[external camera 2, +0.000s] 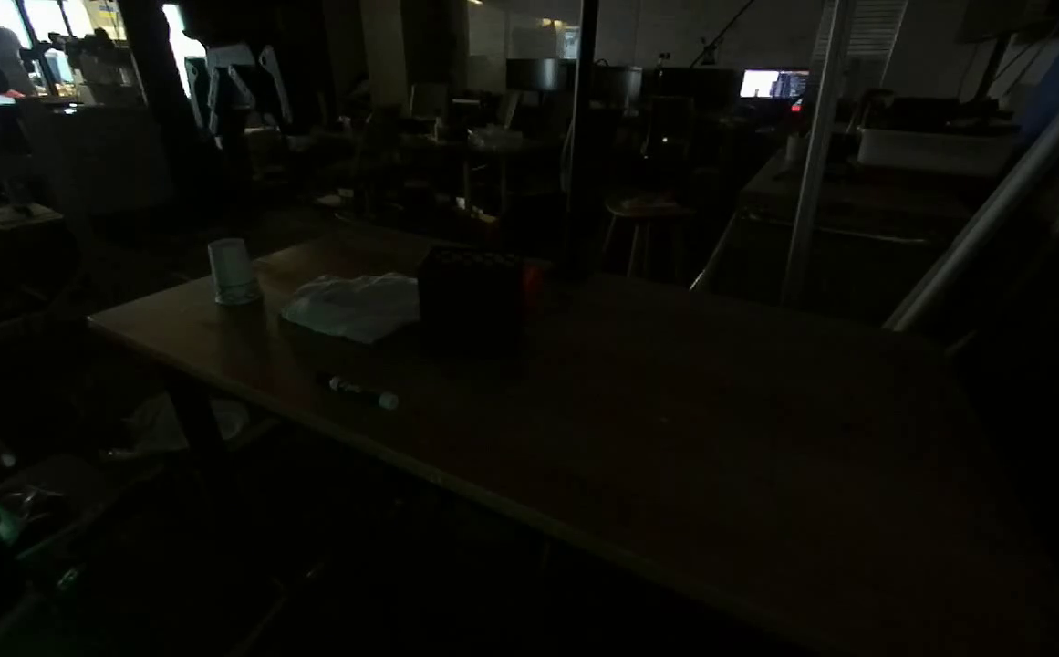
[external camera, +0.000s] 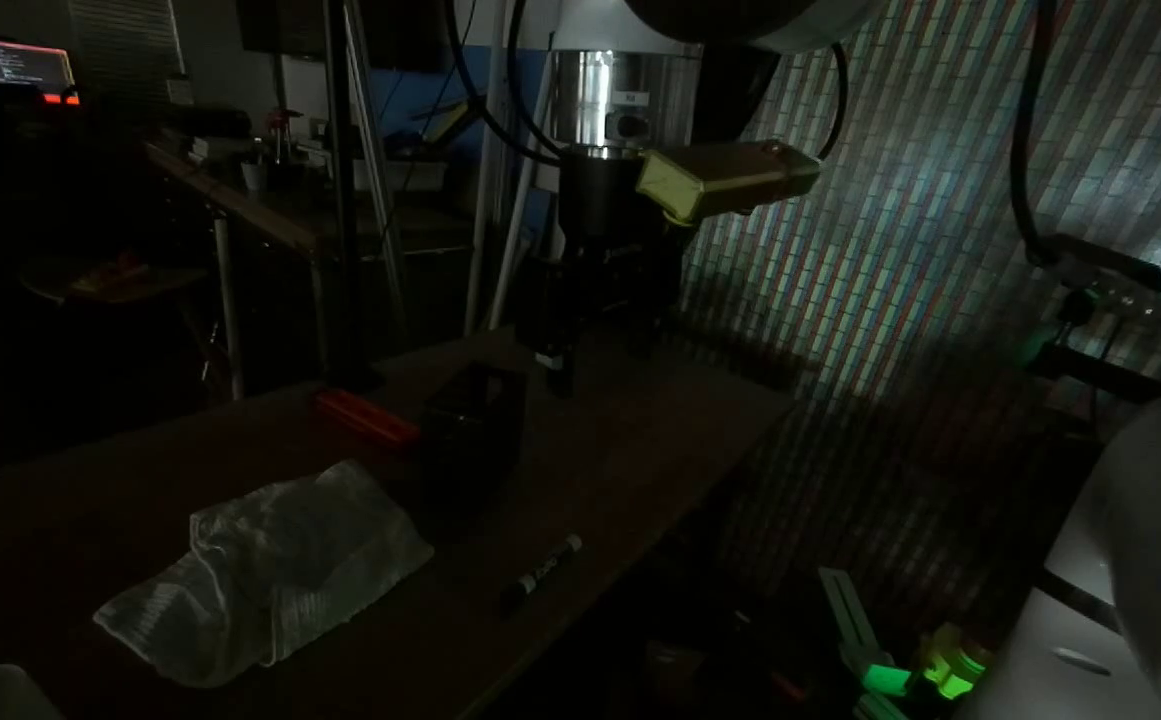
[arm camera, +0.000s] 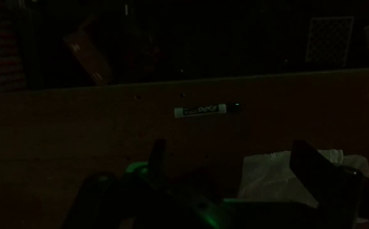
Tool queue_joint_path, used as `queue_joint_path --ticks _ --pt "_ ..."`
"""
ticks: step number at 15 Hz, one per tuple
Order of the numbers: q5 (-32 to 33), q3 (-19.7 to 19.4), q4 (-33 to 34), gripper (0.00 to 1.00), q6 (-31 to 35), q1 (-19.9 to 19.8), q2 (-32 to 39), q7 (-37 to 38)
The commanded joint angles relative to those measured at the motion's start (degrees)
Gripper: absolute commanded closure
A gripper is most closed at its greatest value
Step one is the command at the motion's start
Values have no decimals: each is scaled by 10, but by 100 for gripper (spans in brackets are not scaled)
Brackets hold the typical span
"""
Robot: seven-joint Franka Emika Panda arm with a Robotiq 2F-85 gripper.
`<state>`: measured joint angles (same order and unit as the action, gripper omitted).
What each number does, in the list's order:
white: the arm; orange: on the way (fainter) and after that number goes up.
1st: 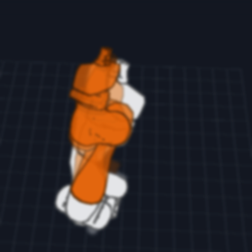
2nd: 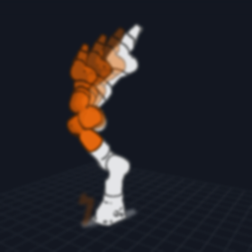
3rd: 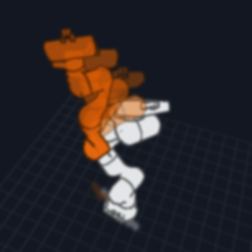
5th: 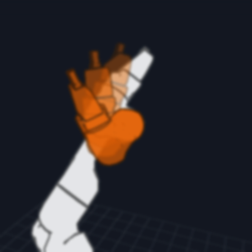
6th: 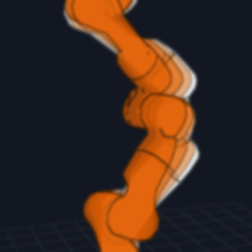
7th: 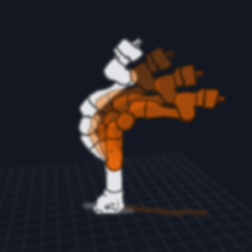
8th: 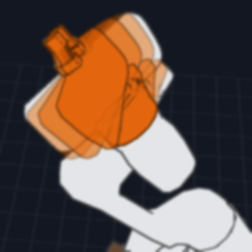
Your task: Pick up the cloth and put it in the box
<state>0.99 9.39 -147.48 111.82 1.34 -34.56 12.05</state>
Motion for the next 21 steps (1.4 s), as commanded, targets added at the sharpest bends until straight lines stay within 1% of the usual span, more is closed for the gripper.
queue_joint_path --ticks 1,10,11,15,18,21 --pt "3 -5 1 0 -1 6 1 3" --pt "3 -5 1 0 -1 6 1 3" --pt "2 -1 9 0 -5 9 6 5" --pt "12 28 63 0 -11 26 56 11" --pt "25 47 136 0 -6 39 117 5" --pt "52 56 222 0 4 44 186 -5"
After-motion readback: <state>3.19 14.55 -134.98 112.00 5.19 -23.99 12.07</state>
